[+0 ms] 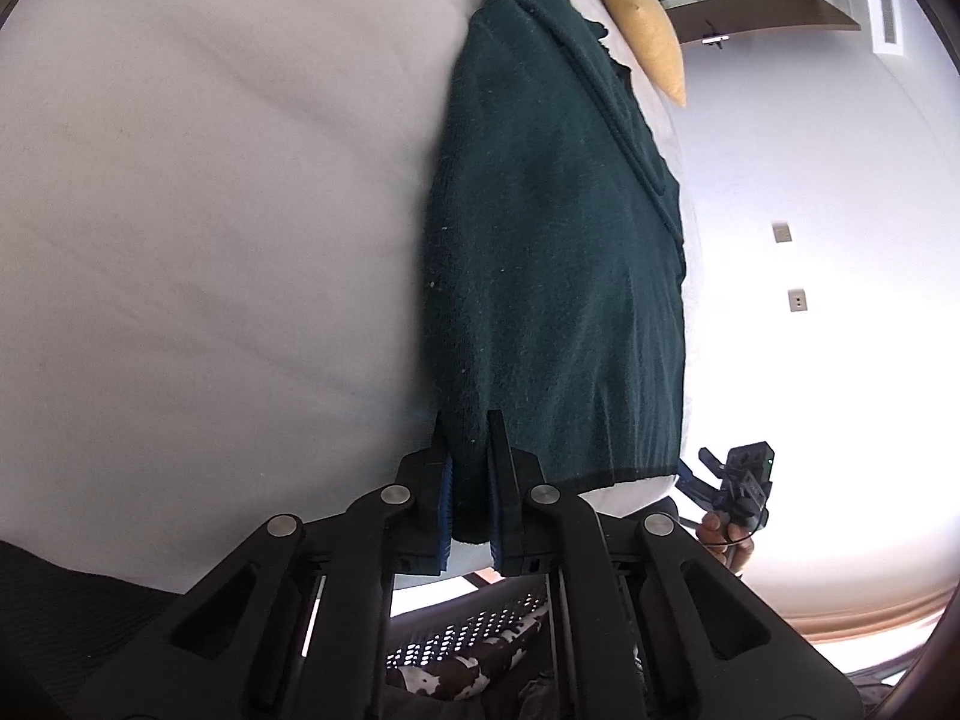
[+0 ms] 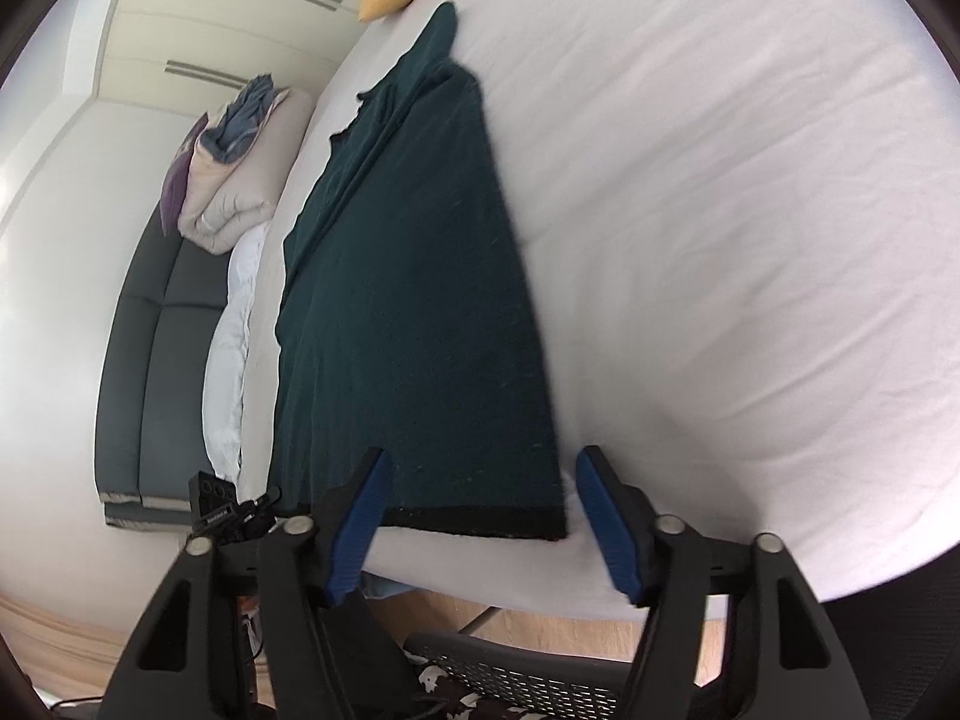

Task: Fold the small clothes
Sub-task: 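Grasp the sweater hem with the left tool, then lift the hem with both tools and fold it toward the collar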

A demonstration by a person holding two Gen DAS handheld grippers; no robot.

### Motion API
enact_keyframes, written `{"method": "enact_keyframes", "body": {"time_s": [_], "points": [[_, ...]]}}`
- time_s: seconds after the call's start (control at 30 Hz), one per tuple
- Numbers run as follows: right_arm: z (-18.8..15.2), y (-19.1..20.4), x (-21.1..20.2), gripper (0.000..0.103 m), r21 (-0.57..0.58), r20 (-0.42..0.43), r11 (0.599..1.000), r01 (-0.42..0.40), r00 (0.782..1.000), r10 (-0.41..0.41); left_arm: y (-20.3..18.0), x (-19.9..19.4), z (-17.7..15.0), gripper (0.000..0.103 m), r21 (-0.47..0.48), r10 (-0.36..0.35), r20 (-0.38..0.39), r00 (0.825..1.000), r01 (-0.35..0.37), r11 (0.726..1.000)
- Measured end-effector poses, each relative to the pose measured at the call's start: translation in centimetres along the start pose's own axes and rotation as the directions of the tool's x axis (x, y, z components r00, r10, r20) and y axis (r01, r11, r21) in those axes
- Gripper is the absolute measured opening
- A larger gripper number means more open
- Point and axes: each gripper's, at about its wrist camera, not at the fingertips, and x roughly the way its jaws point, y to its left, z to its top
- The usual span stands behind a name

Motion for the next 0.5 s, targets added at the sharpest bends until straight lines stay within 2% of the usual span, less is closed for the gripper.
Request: {"method": "enact_keyframes", "body": {"time_s": [0.03,0.1,0.2,0.3,0.5], "points": [[0.0,0.2,0.3,0.056,-0.008,-0.005,1.000,0.006,1.000,-0.006,0.0,-0.1,-0.1,0.007,0.005,-0.005,0.003,1.000,0.005,1.000],[0.0,0.6,0.9,0.032,-0.024,-0.019,1.000,0.012,1.000,-0.013,-0.1,-0.4,-0.2,0.007,0.014,-0.010,0.013,1.000,0.010,1.000],[-0.1,0.6,1.2,0.014,-0.033,-0.027,0.999,0.032,0.999,-0.033,-0.1,-0.6,-0.3,0.007,0.019,-0.014,0.023,1.000,0.014,1.000],[-0.3,0.5,1.0,0.010,-0.033,-0.020,0.999,0.026,0.999,-0.027,0.2,-0.8,-0.4,0.007,0.019,-0.020,0.028,0.999,0.020,1.000],[0.0,1.5,0.2,0.007,-0.055,0.014,0.998,-0.008,1.000,0.008,0.5,-1.4,-0.4,0.006,0.019,-0.066,0.060,0.996,0.065,0.998]]}}
